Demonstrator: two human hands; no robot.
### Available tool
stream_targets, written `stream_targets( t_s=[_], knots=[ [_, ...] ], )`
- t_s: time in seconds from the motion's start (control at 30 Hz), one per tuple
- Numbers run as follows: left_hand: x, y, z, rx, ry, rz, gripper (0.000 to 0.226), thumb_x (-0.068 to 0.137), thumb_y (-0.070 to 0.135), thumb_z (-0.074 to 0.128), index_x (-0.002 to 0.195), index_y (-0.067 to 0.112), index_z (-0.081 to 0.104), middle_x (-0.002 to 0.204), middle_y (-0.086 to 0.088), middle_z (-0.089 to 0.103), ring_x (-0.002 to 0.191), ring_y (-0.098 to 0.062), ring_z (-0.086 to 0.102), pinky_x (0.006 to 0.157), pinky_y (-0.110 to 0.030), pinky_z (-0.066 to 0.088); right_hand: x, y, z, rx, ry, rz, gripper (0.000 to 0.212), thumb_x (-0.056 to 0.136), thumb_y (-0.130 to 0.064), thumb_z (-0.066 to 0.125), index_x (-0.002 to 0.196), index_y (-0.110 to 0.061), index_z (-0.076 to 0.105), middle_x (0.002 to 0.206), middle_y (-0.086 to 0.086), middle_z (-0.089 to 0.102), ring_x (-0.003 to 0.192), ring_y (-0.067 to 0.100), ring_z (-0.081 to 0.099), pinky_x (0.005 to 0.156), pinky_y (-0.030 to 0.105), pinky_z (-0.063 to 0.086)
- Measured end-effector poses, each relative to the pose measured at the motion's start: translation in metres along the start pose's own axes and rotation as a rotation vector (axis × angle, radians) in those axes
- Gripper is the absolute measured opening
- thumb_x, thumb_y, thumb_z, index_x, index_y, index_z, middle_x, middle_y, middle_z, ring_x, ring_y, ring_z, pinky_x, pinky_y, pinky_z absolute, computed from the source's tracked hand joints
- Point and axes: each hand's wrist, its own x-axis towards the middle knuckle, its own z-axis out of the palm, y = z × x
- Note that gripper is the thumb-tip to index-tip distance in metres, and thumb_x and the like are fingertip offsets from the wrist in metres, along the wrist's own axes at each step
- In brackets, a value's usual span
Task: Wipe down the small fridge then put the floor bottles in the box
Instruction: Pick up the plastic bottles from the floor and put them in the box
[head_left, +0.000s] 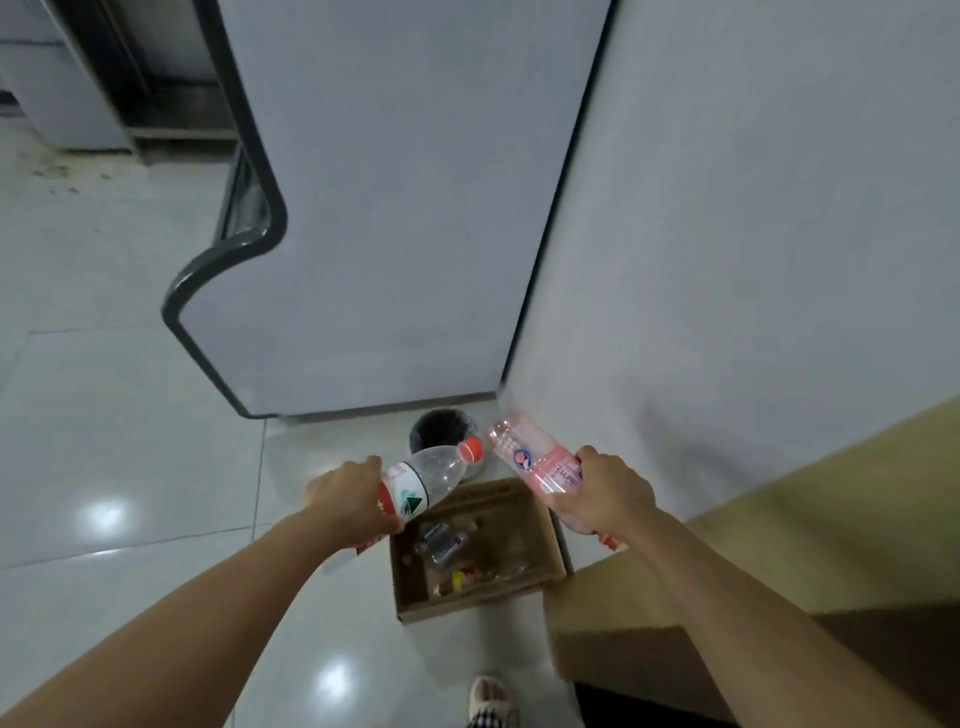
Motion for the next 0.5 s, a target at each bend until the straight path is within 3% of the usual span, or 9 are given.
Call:
stream_targets(
  t_s=[0.23,0.5],
  knots=[
    [0.024,0.024,0.071,-0.05,-0.15,-0.153,0.069,0.068,0.054,0.072,0.121,0.023,0.043,0.109,0.003,0.061,0.094,-0.015,0.06,0.076,-0.026,0.05,0.073,0.027,0.053,-0.097,-0.108,-0.054,0.062,0.071,-0.058,0.066,0.116,-0.02,0.047,0.103,0.001,0.061,0.079,0.018,0.06,0.061,0.027,0.049],
    [0.097,0.028,0.169,-0.057,-0.241,-0.21,0.063,0.07,0.05,0.073,0.119,0.023,0.044,0.109,0.003,0.062,0.096,-0.017,0.061,0.076,-0.028,0.049,0.146,0.06,0.163,-0.125,-0.211,0.021,0.065,0.074,-0.059,0.064,0.12,-0.017,0.045,0.112,0.004,0.058,0.097,0.022,0.059,0.067,0.027,0.042]
  ],
)
